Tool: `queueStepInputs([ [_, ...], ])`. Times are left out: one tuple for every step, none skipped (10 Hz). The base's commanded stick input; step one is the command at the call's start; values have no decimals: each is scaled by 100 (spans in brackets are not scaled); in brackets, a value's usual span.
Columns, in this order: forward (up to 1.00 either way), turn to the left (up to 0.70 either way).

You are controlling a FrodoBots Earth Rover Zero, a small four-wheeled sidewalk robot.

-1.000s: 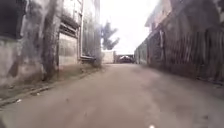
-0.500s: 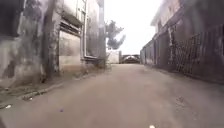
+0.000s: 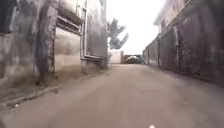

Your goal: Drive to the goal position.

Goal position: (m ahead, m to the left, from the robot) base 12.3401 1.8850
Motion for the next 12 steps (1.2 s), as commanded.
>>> queueStepInputs([
  [70,3],
  [70,2],
  [70,0],
  [70,0],
  [70,0],
  [70,0],
  [70,0],
  [70,0],
  [70,0],
  [70,0],
  [70,0],
  [70,2],
])
